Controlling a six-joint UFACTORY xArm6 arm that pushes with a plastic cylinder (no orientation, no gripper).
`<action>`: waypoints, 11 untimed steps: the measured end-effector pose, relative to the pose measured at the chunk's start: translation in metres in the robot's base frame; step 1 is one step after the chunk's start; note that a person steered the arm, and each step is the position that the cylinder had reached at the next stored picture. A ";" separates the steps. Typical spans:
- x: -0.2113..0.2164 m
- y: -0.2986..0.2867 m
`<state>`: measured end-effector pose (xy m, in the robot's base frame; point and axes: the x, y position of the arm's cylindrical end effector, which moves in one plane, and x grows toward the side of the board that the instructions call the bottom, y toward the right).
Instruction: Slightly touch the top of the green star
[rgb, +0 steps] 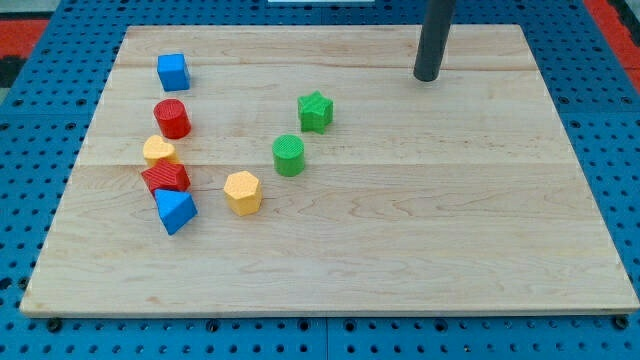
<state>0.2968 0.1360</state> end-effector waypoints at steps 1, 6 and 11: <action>0.000 0.000; 0.006 -0.104; 0.009 -0.094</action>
<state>0.3059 0.0417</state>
